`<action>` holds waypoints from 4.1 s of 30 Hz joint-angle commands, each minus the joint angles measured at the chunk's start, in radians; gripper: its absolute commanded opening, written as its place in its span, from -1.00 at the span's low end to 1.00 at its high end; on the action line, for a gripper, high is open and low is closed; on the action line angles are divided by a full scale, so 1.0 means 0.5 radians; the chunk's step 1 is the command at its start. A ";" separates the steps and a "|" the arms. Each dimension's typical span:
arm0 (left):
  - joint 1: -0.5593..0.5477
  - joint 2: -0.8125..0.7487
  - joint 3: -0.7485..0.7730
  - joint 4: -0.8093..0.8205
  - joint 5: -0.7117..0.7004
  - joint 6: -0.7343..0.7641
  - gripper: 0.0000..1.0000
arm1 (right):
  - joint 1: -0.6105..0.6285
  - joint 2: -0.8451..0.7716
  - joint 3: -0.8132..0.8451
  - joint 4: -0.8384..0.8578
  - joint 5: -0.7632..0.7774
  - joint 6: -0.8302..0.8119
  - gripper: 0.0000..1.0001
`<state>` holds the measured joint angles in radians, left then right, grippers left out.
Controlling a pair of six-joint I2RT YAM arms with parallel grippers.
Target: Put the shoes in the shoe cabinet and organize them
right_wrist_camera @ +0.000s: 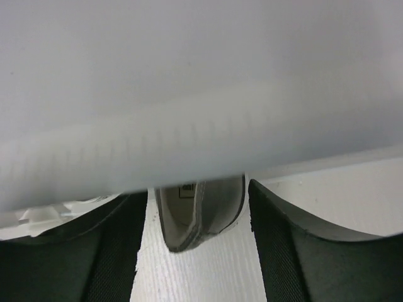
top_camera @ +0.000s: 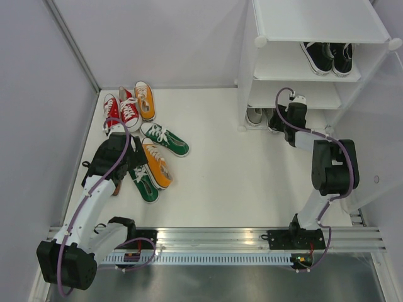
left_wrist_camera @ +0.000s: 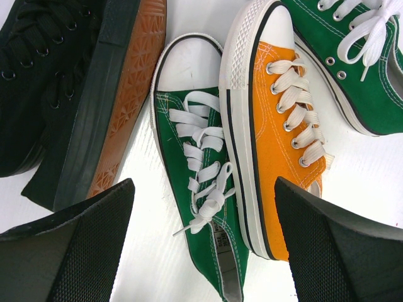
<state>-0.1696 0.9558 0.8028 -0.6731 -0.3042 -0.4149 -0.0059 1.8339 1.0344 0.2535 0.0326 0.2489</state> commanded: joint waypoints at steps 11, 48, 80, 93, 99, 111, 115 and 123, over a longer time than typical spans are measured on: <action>0.008 -0.003 -0.007 0.073 0.019 0.072 0.88 | -0.062 -0.486 -0.559 0.284 -0.059 0.643 0.26; 0.008 0.030 -0.001 0.070 0.022 0.081 0.88 | -0.166 0.287 -0.062 0.598 -0.602 0.723 -0.31; 0.008 -0.031 -0.007 0.067 0.007 0.054 0.89 | -0.105 -1.449 -0.112 -1.240 -0.133 0.214 0.55; 0.008 -0.040 0.051 -0.037 0.072 -0.088 0.95 | 0.432 -1.895 -0.372 -1.387 -0.262 0.018 0.92; 0.008 -0.059 0.036 -0.132 0.096 -0.149 0.99 | 0.778 -1.879 -0.666 -1.314 -0.237 0.060 0.96; 0.008 0.076 -0.004 -0.169 0.206 -0.299 1.00 | 1.300 -1.744 -1.013 -0.918 -0.182 0.303 0.96; 0.005 0.138 -0.001 -0.172 0.213 -0.363 0.98 | 1.310 -1.735 -1.072 -0.768 -0.240 0.315 0.96; -0.047 0.291 0.020 -0.142 0.204 -0.502 0.75 | 1.310 -1.668 -1.139 -0.645 -0.301 0.331 0.96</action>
<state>-0.1753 1.0878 0.8009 -0.7609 -0.2127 -0.5995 0.6445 0.9878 0.4751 -0.1410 -0.0937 0.4004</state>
